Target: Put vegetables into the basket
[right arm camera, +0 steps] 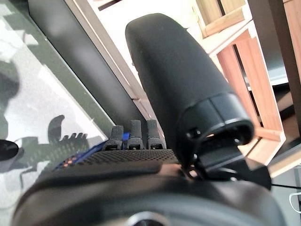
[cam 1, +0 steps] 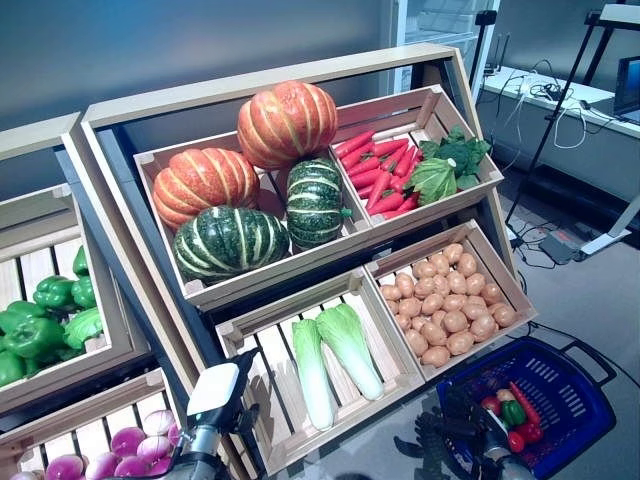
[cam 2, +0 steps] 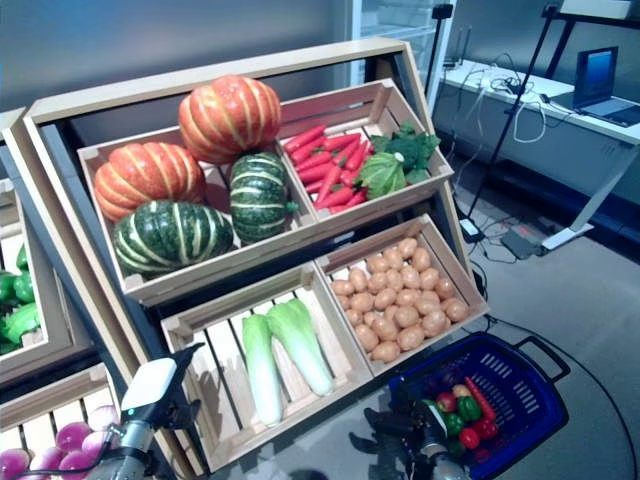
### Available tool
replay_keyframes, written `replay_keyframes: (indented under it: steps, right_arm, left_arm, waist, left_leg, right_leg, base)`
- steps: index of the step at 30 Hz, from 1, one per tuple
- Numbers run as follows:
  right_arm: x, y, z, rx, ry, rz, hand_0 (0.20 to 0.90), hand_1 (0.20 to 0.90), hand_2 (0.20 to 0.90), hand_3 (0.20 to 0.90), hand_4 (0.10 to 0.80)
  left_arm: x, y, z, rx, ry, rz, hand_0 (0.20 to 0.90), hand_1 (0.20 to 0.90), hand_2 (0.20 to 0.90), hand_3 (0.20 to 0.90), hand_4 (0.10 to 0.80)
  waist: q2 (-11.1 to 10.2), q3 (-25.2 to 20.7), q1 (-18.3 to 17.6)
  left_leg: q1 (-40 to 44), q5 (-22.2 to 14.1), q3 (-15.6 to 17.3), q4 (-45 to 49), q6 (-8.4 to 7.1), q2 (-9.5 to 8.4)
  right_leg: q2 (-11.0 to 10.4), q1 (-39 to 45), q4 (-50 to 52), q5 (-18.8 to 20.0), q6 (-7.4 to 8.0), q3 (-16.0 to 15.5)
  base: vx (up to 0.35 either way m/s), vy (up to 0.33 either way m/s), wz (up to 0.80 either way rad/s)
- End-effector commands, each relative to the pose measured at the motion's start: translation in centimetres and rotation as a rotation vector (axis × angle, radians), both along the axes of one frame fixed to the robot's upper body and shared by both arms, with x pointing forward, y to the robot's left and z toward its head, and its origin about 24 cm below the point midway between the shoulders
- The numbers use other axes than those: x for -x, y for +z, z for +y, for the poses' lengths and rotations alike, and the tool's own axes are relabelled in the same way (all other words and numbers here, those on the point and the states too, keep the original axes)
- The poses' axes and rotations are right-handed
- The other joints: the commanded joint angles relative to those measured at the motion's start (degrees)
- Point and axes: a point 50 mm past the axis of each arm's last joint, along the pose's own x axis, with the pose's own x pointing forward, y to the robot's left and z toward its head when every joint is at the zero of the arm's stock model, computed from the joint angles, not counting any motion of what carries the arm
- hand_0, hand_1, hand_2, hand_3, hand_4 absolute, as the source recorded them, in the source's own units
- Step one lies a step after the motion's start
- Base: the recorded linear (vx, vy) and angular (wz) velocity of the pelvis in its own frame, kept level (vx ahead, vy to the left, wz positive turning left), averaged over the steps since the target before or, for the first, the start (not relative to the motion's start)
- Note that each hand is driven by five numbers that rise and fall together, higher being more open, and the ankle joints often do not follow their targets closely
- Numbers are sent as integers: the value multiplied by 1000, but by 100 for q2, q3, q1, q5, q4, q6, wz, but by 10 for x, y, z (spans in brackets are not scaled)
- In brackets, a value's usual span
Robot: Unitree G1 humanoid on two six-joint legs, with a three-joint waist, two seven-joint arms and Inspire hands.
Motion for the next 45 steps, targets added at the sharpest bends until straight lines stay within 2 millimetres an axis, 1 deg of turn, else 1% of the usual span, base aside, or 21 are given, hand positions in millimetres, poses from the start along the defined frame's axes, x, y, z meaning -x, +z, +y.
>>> replay_keyframes:
  steps: [1,4,6,7,9,12,13,17,18,22,24,27,30,33,38,41,45]
  right_arm:
    - [-64,44,-6,11,21,-276,900,900,900,900,800]
    - [-78,61,-19,43,49,-333,900,900,900,900,800]
    - [-88,74,-27,58,57,-377,900,900,900,900,800]
    - [-91,78,-29,59,58,-388,900,900,900,900,800]
    - [-109,100,-38,58,51,-461,900,900,900,900,800]
    - [-121,115,-48,81,49,-507,900,900,900,900,800]
    - [-126,123,-52,95,43,-524,900,900,900,900,800]
    - [-140,144,-64,123,1,-576,900,900,900,900,800]
    - [-144,150,-67,127,-15,-596,900,900,900,900,800]
    - [-151,159,-67,144,-17,-626,900,900,900,900,800]
    - [-155,165,-67,152,-6,-639,900,900,900,900,800]
    - [-159,171,-66,166,11,-648,900,900,900,900,800]
    - [-161,177,-67,173,21,-658,900,900,900,900,800]
    - [-164,180,-67,184,31,-661,900,900,900,900,800]
    - [-165,184,-71,195,28,-662,900,900,900,900,800]
    - [-166,186,-71,200,35,-668,900,900,900,900,800]
    - [-172,195,-71,173,31,-692,900,900,900,900,800]
  left_arm:
    - [-51,56,30,-243,-96,-320,900,900,900,900,800]
    - [-67,79,41,-379,-165,-376,900,900,900,900,800]
    - [-79,95,43,-437,-197,-404,900,900,900,900,800]
    - [-82,99,44,-443,-197,-413,900,900,900,900,800]
    - [-102,125,48,-476,-183,-454,900,900,900,900,800]
    - [-117,140,47,-488,-185,-491,900,900,900,900,800]
    - [-121,146,44,-491,-199,-520,900,900,900,900,800]
    - [-135,168,37,-472,-223,-606,900,900,900,900,800]
    - [-138,173,34,-469,-243,-630,900,900,900,900,800]
    - [-142,179,27,-481,-294,-674,900,900,900,900,800]
    - [-144,187,25,-496,-325,-696,900,900,900,900,800]
    - [-148,199,24,-510,-350,-722,900,900,900,900,800]
    - [-151,206,23,-524,-360,-688,900,900,900,900,800]
    - [-153,206,24,-543,-374,-649,900,900,900,900,800]
    - [-154,213,30,-569,-379,-643,900,900,900,900,800]
    - [-155,211,29,-596,-410,-592,900,900,900,900,800]
    - [-161,214,27,-613,-419,-471,900,900,900,900,800]
  waist:
    - [-148,650,-115]
    - [-153,999,-219]
    - [-175,1174,-274]
    - [-177,1208,-279]
    - [-191,1434,-336]
    - [-204,1532,-379]
    - [-195,1557,-391]
    - [-168,1652,-412]
    - [-154,1684,-417]
    - [-127,1730,-433]
    - [-128,1756,-436]
    - [-140,1761,-442]
    - [-141,1750,-461]
    - [-145,1724,-482]
    - [-160,1691,-486]
    - [-176,1684,-502]
    - [-201,1696,-537]
  left_leg:
    - [-422,-1092,-21,1589,139,-221]
    - [-1064,-1559,94,2630,178,-32]
    - [-1551,-1823,161,3268,195,82]
    - [-1662,-1872,167,3387,199,96]
    - [-2277,-2148,156,4062,208,138]
    - [-2869,-2472,181,4800,262,204]
    - [-3195,-2637,186,5205,290,236]
    - [-3835,-2995,84,6061,332,294]
    - [-4096,-3133,13,6414,341,305]
    - [-4567,-3371,-98,7030,370,324]
    - [-4806,-3465,-159,7311,358,329]
    - [-5161,-3582,-233,7698,381,363]
    - [-5433,-3658,-289,7960,393,375]
    - [-5673,-3715,-311,8198,368,392]
    - [-6215,-3798,-390,8672,375,459]
    - [-6511,-3846,-437,8912,386,497]
    - [-7030,-3921,-506,9275,394,567]
  right_leg:
    - [-44,-2,1425,-1273,-492,-129]
    - [-281,-759,2536,-1644,-521,87]
    - [-407,-1270,3204,-1837,-531,184]
    - [-438,-1399,3355,-1880,-535,209]
    - [-581,-2057,4125,-2097,-544,368]
    - [-751,-2724,4913,-2343,-574,541]
    - [-829,-3081,5348,-2496,-622,631]
    - [-937,-3781,6198,-2799,-701,863]
    - [-935,-4050,6494,-2901,-727,974]
    - [-885,-4552,7037,-3119,-773,1173]
    - [-874,-4784,7264,-3197,-774,1221]
    - [-846,-5129,7609,-3306,-792,1277]
    - [-813,-5380,7848,-3384,-797,1291]
    - [-761,-5606,8048,-3422,-774,1300]
    - [-703,-6101,8452,-3476,-758,1296]
    - [-681,-6369,8667,-3515,-757,1277]
    - [-595,-6883,9000,-3529,-743,1335]
  base:
    - [-181,59,-8]
    - [-224,66,-13]
    - [-233,39,-14]
    - [-253,47,-13]
    - [-291,51,-11]
    - [-198,32,-5]
    - [-171,27,2]
    - [-125,29,0]
    - [-93,29,12]
    - [-48,35,-2]
    - [-32,40,-4]
    - [-28,39,1]
    - [-11,49,-4]
    - [14,47,-8]
    - [-1,20,-4]
    - [2,5,-11]
    - [8,11,-5]
